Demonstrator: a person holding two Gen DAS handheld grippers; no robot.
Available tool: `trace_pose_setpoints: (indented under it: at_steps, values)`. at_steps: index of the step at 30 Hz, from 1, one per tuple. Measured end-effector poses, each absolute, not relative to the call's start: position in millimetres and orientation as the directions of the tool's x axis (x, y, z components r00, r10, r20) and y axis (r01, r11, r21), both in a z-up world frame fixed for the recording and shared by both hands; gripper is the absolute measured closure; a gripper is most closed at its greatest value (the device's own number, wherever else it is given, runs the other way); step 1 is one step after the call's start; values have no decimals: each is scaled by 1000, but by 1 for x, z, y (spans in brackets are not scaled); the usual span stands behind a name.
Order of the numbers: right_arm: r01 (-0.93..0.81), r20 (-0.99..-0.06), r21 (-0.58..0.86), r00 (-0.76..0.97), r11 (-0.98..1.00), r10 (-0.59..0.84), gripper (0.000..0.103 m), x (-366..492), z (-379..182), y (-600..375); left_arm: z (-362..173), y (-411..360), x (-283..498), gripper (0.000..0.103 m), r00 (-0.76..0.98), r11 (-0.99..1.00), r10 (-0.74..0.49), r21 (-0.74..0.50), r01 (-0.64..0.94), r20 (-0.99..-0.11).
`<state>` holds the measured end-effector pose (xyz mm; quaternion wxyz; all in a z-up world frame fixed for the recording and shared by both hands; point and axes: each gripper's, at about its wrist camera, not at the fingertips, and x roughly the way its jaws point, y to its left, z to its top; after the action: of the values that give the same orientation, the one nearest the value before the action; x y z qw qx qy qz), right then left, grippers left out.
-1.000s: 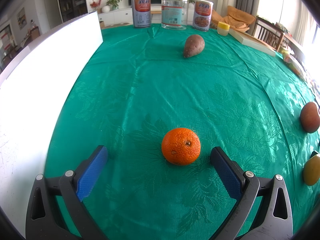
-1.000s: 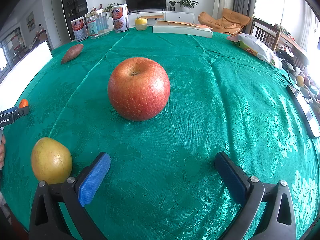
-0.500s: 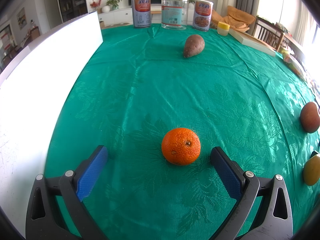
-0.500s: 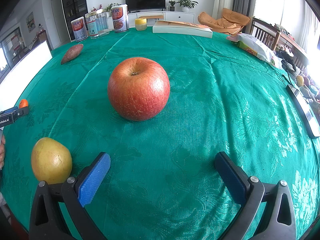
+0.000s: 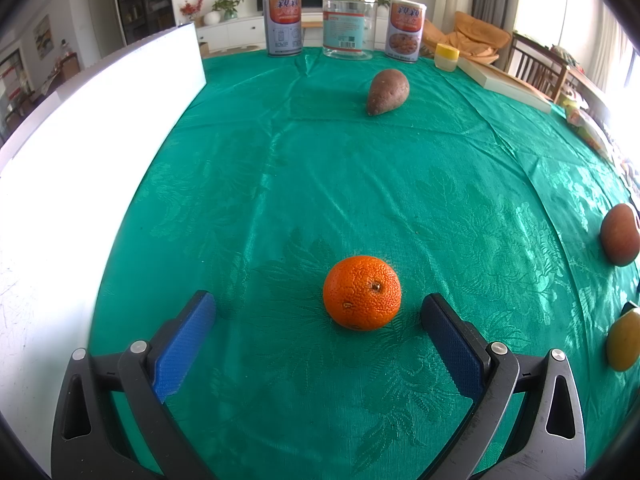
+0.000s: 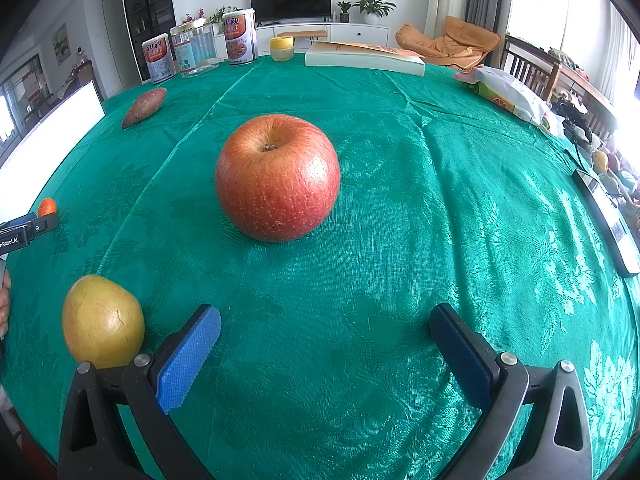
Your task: Organize fruits
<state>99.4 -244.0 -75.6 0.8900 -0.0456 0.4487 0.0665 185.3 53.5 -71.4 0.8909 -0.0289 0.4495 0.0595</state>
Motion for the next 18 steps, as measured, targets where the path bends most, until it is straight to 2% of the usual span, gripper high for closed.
trace_pose_setpoints:
  at_steps: [7,13,15,18]
  values:
    - [-159,-805,-21,589,987,78,0,99,-76,-244,-70,57,184,1,599,991,44,-39,-125,-800]
    - [-160,-805,-21,589,987,78,0,99,-75,-244,-64,89,168,1,672,954,-177,-294,-63,-719]
    - [-160,-805,-21,589,987,78,0,99,-75,-244,-63,88,168,2,663,959,-191,-281,-31,-724]
    - [-161,-805,-21,588,987,78,0,99,-75,-244,-63,69,170,4,635,987,-119,-159,-6,-763]
